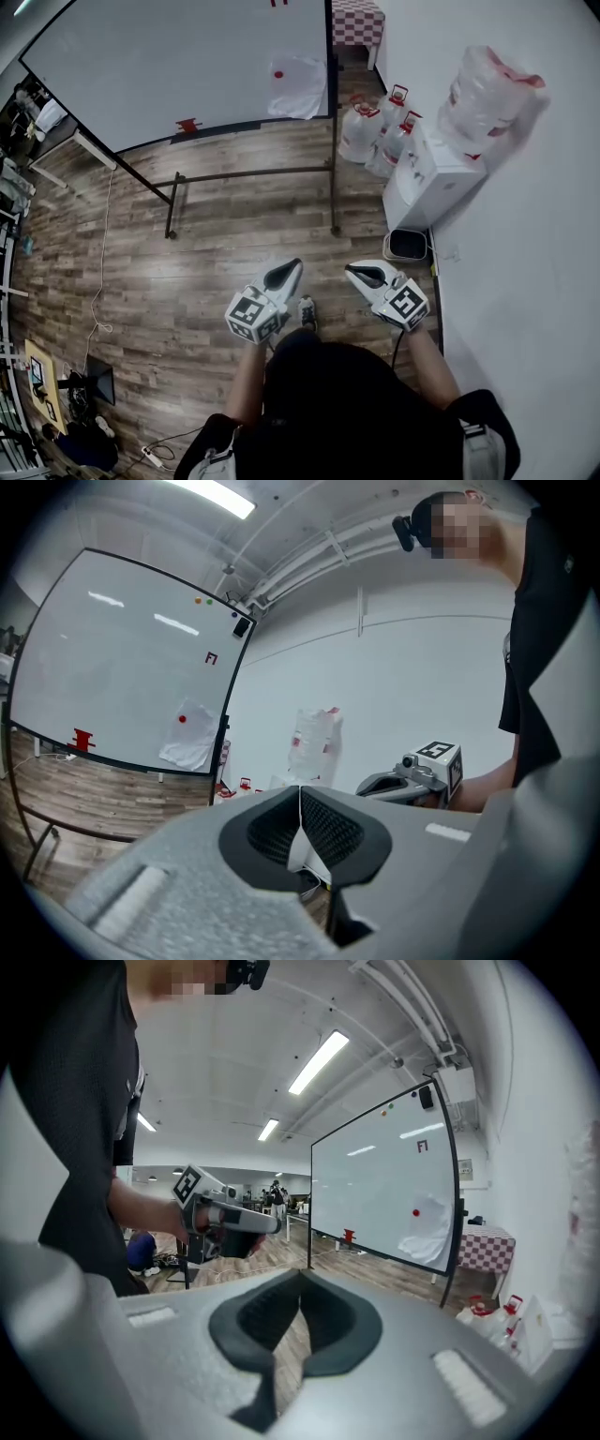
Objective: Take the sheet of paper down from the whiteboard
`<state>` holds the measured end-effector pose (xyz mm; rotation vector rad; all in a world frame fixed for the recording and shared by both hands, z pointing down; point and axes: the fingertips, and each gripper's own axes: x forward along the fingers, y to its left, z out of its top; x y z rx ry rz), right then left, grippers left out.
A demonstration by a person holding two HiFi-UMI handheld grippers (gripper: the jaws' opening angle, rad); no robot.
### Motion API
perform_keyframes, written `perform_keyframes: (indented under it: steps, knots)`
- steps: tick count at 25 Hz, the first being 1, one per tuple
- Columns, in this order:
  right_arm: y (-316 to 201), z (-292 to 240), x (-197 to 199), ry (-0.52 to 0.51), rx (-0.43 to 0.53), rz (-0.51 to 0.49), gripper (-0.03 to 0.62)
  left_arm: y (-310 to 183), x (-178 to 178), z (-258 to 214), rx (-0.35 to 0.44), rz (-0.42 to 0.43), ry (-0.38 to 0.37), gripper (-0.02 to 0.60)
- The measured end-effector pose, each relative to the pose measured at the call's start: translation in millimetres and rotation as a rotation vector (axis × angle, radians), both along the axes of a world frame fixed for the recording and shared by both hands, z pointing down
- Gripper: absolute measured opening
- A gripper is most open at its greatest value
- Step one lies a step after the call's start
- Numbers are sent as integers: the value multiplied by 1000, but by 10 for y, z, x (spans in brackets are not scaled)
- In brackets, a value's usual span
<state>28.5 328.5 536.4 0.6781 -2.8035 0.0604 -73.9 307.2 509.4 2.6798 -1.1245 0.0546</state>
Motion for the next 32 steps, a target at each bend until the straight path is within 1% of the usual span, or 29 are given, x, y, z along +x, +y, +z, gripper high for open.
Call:
perform_keyframes:
  steps: [5,9,11,15,19,22,26,32]
  knots:
    - [-408,28,-162,26,4,17,3,-419,-160,47,-10,9,12,14]
    - [-722,81,-283,60,12,26,3,-687,-232,210,-52,33,9,14]
    - [-873,100,-329,74,14,35,3,-833,-272,237,-53,44,12,14]
    - [-1191,138,-404,62,-10,82,3,-1099,-360,278,-59,74,0,14]
    - [-1471,157,-516,54,-10,117,3,-1340,-499,325,-76,96,1,14]
    - [-1689,200,-609,52,-11,145,3,-1557,-633,368,-73,99,-2,14]
    - [-1868,233,-712,52,-13,167,3,-1751,-759,389,-76,104,0,14]
    - [-2030,304,-781,48,-36,190,3,-1902,-734,404,-67,149,-7,14]
